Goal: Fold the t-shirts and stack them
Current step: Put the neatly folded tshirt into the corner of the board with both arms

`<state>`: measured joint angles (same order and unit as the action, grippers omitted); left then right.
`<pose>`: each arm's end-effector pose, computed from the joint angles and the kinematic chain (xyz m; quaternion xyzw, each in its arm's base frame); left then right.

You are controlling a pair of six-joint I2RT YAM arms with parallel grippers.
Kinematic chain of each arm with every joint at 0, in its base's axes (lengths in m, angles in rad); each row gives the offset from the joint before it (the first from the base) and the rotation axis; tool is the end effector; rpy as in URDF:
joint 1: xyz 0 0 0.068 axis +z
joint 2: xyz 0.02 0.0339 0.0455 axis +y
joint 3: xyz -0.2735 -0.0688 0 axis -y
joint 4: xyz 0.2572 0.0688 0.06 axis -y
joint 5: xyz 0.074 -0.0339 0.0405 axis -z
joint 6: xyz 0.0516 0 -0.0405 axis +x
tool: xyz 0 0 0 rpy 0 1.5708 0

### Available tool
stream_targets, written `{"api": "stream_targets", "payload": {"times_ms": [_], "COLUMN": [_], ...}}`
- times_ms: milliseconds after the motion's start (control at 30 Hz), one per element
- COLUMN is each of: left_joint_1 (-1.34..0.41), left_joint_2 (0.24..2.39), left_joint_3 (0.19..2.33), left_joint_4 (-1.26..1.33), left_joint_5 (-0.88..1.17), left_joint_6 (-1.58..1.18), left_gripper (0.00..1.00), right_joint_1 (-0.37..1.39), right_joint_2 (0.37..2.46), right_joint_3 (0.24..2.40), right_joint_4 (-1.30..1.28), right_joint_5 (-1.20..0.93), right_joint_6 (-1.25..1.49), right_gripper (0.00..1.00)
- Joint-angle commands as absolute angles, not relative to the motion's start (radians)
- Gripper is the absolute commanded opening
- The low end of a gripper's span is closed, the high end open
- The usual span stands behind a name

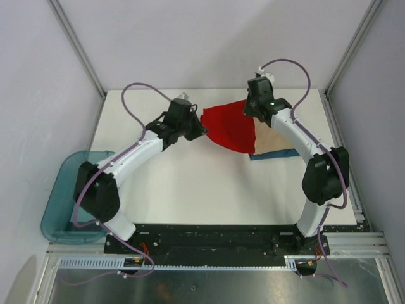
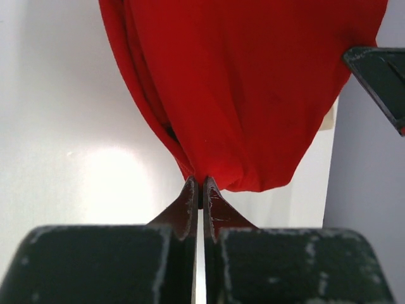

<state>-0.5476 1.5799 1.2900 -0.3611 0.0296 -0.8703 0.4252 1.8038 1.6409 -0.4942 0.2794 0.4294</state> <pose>0.3288 -0.2023 0.2949 -0.1375 0.8854 -0.2990 0.3282 0.4108 0.1704 0.3216 0.0633 0.8886 0.0673 0.4493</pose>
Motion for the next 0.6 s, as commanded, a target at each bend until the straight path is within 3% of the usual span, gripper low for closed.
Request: {"api": "stream_targets", "payload": {"times_ms": [0,567], "left_joint_1": [-0.612,-0.776], "left_joint_2": [1.668,2.122], "left_joint_3": [1.437,1.996], "left_joint_4": [-0.34,-0.346], "left_joint_5": [0.004,-0.009], "left_joint_6": [-0.901,-0.936], "left_gripper": [0.0,0.0], "right_joint_1": [0.338,0.057], "right_joint_2": [1.736,1.838], "right_joint_3": [1.696,1.781], "right_joint_4": [-0.472,-0.396], "right_joint_5": [0.277,0.132], "right_joint_6": [0.4,0.407], "right_gripper": [0.0,0.0]}}
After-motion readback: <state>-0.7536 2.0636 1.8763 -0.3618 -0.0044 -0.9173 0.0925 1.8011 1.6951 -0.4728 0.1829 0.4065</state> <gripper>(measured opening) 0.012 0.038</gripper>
